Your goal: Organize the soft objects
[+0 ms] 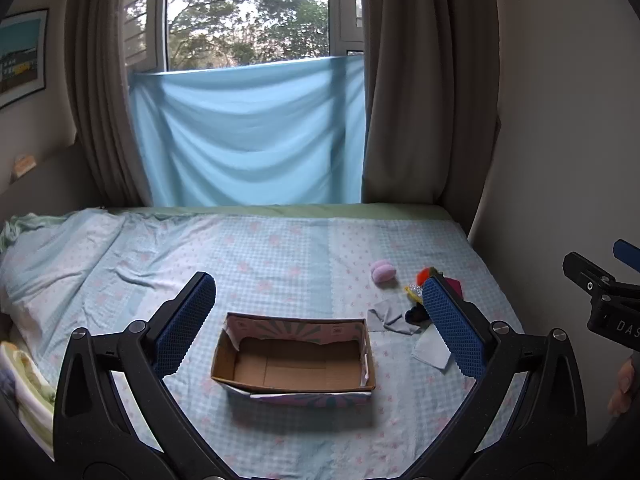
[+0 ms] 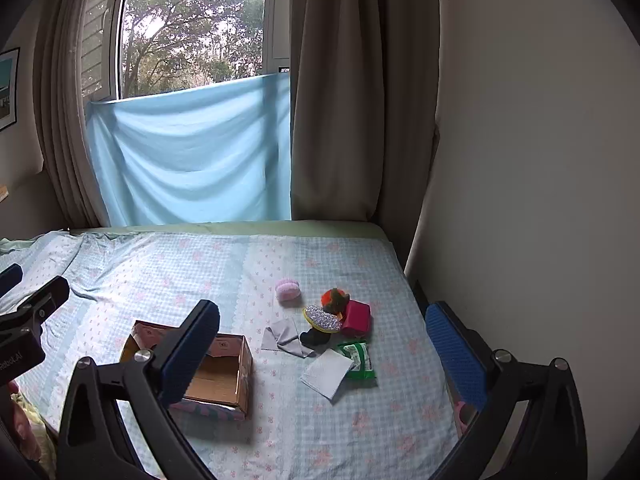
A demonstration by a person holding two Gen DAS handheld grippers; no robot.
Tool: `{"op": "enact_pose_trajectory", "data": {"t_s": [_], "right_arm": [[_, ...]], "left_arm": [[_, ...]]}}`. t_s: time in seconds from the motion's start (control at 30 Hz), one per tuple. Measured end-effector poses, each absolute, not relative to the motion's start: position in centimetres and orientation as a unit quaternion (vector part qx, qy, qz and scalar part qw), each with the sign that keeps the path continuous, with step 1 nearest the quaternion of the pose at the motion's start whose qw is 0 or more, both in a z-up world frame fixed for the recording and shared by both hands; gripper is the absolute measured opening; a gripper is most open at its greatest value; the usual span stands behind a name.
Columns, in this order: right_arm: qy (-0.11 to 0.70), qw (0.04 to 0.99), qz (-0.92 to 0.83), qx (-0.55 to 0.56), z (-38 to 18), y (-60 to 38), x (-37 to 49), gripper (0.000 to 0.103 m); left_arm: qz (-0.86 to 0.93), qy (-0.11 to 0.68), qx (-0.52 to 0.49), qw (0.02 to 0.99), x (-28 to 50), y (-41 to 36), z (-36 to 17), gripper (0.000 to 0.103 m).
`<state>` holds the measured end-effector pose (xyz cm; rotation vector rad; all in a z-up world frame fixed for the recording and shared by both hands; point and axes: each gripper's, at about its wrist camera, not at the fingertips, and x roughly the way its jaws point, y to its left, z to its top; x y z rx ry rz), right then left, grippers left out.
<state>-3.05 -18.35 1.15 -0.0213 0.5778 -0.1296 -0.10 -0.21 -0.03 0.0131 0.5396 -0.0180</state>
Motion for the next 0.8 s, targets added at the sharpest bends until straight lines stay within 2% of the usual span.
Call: {"op": "enact_pose_trajectory", "data": {"t_s": [0.8], "right_arm": [[0.278, 0.959, -0.059, -0.004, 1.26, -18.72, -3.2, 0.103]], "left_arm": [[-0.018, 0.262, 0.008, 0.965, -0.47, -0.36, 0.03, 0.103]]}}
